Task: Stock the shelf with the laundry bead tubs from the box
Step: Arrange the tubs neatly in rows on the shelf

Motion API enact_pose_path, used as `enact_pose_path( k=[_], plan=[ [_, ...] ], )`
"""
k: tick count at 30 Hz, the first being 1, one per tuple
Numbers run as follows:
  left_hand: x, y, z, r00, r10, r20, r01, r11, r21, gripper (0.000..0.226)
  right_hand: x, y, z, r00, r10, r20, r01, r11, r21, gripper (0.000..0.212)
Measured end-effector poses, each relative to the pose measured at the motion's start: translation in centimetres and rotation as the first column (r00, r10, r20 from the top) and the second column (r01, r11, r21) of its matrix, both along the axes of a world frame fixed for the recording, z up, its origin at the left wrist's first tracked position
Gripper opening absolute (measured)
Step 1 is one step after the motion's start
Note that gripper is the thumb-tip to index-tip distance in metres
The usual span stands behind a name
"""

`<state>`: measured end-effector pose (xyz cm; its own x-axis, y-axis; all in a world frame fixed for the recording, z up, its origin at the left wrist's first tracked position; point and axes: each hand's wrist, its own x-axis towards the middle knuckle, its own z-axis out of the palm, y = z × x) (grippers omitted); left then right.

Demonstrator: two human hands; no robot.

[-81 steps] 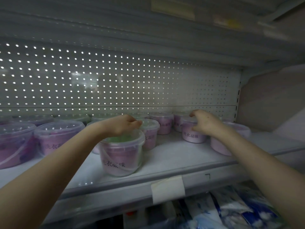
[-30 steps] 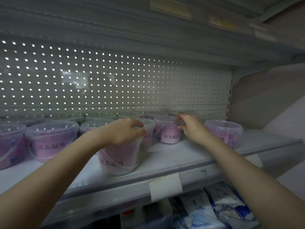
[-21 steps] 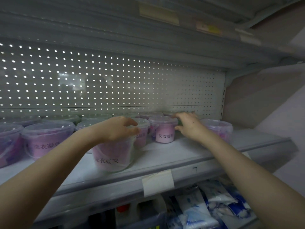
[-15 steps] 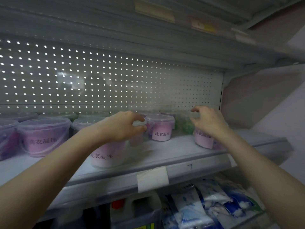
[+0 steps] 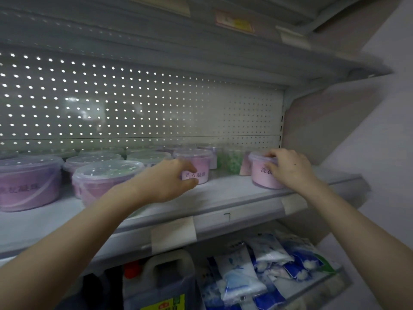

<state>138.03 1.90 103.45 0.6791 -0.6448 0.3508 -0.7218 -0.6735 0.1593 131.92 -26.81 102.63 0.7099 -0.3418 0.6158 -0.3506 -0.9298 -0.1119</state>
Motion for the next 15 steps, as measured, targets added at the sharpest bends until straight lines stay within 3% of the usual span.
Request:
enact_pose_path(
  k=[11, 15],
  plan=[
    [0.0, -1.6, -1.9, 0.997, 0.027, -0.07, -0.031, 0.998, -0.05, 0.039, 1.5, -4.1, -0.5, 0.995, -0.102, -0.014, 0.102, 0.995, -0.013, 0.02],
    [0.1, -2.5, -2.2, 0.998, -0.002, -0.061, -0.002, 0.998, -0.07, 0.041, 3.0, -3.5, -0.6, 0.998, -0.056, -0.011, 0.054, 0.991, -0.123, 0.029]
  ],
)
